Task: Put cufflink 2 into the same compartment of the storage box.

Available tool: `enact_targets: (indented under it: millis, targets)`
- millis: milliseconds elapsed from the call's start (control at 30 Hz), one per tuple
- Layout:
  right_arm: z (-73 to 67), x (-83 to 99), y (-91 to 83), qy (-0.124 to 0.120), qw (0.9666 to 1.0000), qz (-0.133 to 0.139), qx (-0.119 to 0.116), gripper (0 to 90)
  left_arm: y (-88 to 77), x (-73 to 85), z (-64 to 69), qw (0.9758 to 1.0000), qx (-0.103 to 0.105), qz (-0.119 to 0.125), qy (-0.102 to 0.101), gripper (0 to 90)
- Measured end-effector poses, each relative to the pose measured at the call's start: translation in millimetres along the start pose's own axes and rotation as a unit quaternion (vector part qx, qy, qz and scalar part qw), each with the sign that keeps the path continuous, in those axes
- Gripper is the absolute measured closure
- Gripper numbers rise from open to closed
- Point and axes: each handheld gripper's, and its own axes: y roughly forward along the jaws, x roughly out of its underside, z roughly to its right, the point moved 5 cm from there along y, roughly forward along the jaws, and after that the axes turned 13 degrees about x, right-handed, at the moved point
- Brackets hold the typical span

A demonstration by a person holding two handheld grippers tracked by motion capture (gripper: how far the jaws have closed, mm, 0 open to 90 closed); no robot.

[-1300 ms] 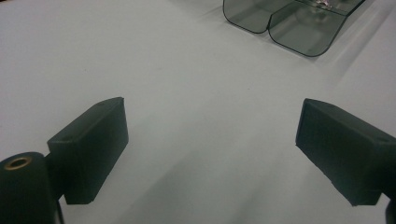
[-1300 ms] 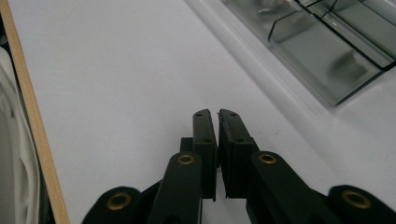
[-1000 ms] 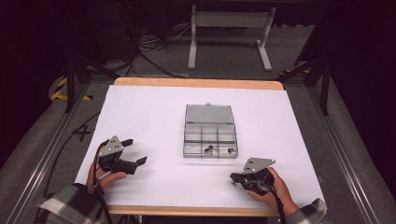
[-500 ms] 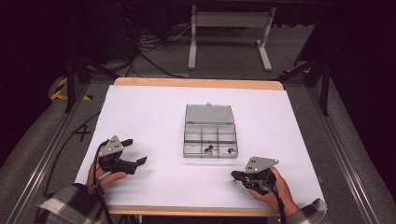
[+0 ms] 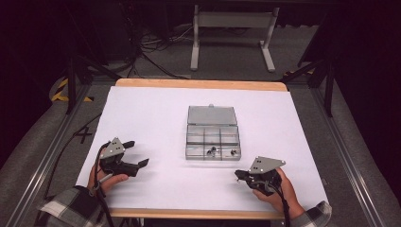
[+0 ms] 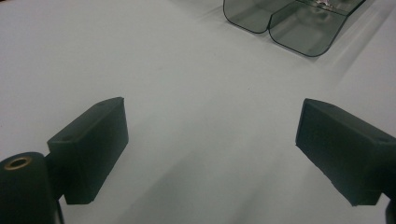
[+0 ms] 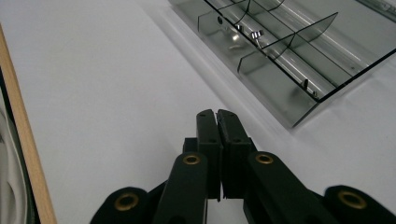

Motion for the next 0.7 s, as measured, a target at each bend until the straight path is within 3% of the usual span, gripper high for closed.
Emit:
enact_targets:
  millis: [700]
  targets:
    - [12.9,-26.9,-6.6,0.006,0.9990,0.040,0.017,89.0,0.0,0.0,-0.5,1.0000,-0.001,0.000,0.000,10.0]
